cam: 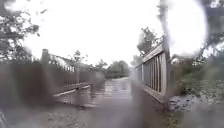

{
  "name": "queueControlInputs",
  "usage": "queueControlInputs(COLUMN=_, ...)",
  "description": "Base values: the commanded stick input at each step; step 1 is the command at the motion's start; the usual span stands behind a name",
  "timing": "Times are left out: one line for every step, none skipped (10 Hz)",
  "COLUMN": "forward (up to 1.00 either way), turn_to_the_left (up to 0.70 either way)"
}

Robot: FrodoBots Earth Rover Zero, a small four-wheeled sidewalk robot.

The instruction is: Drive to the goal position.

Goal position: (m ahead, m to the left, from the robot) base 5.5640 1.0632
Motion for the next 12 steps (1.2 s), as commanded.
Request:
queueControlInputs(forward=0.7, turn_to_the_left=0.0)
queueControlInputs(forward=0.7, turn_to_the_left=0.0)
queueControlInputs(forward=0.7, turn_to_the_left=0.0)
queueControlInputs(forward=0.7, turn_to_the_left=0.0)
queueControlInputs(forward=0.7, turn_to_the_left=0.0)
queueControlInputs(forward=0.7, turn_to_the_left=0.0)
queueControlInputs(forward=0.7, turn_to_the_left=0.0)
queueControlInputs(forward=0.7, turn_to_the_left=0.0)
queueControlInputs(forward=0.7, turn_to_the_left=0.0)
queueControlInputs(forward=0.7, turn_to_the_left=0.0)
queueControlInputs(forward=0.7, turn_to_the_left=0.0)
queueControlInputs(forward=0.7, turn_to_the_left=0.0)
